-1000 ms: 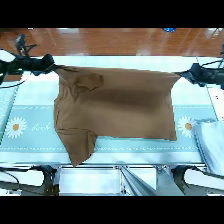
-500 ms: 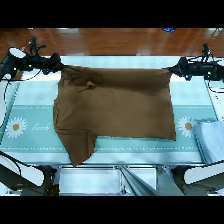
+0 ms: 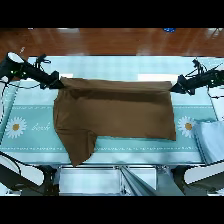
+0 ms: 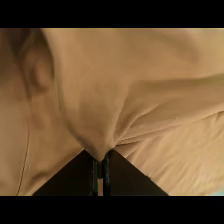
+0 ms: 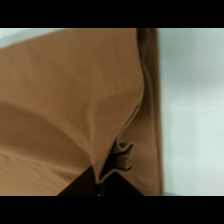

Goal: Fold the shirts.

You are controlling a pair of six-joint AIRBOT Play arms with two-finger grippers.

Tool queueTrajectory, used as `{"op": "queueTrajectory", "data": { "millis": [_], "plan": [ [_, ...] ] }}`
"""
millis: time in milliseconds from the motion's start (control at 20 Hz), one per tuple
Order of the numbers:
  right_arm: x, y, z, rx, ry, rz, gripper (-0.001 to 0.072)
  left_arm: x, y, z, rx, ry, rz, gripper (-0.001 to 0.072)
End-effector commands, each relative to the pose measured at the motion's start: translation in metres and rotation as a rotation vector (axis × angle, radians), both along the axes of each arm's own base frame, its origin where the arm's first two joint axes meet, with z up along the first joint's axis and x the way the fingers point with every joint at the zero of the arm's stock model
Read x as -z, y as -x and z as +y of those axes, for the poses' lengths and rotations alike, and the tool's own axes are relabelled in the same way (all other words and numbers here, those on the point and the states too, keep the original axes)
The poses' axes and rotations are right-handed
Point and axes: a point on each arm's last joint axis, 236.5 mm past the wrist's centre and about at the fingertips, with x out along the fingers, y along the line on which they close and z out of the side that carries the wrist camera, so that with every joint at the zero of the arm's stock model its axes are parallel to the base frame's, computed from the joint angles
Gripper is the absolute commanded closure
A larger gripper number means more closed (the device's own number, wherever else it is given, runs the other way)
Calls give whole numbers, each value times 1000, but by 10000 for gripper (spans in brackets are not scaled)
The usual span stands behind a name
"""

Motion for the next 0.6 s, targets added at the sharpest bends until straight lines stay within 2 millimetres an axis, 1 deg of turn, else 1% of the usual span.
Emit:
{"op": "queueTrajectory", "data": {
  "millis": [0,250,400,550],
  "plan": [
    [12,21,-8,-27,51,85,689,16,26,5,38,-21,89,687],
    [21,24,-4,-45,84,109,688,19,36,4,51,-14,123,687],
    [22,25,-4,-40,83,111,688,17,43,3,68,-6,150,687],
    [21,24,-2,-34,75,112,687,17,45,3,72,-3,156,683]
  ]
}}
